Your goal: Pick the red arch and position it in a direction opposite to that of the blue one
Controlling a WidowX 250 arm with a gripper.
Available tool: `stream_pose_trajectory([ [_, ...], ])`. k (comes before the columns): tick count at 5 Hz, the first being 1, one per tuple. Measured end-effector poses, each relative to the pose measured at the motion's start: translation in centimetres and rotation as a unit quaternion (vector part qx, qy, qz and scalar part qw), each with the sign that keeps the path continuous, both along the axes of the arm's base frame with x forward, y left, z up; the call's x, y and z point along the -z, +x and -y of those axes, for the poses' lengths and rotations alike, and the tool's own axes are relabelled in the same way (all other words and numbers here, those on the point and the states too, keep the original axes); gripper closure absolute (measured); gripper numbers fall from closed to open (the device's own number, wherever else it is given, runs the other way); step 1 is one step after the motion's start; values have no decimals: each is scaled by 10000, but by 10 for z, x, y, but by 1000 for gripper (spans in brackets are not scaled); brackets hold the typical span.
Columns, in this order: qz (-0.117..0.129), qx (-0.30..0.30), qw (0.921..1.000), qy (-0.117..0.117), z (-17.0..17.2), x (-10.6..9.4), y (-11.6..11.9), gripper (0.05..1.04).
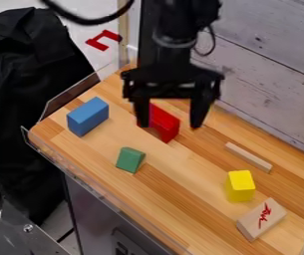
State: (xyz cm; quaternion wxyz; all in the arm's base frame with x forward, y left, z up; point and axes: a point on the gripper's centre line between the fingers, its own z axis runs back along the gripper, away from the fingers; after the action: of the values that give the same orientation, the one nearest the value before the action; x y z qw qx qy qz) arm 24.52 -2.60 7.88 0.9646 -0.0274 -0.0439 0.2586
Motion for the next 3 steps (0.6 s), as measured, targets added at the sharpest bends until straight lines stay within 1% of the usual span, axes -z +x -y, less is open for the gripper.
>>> stream_pose_trajectory([
  [1, 118, 1333, 9909, -161, 3, 1, -14, 84],
  [2, 308, 2547, 9663, -212, 4, 2, -16, 84],
  [3, 282, 3829, 9234, -45, -1, 7, -9, 84],
])
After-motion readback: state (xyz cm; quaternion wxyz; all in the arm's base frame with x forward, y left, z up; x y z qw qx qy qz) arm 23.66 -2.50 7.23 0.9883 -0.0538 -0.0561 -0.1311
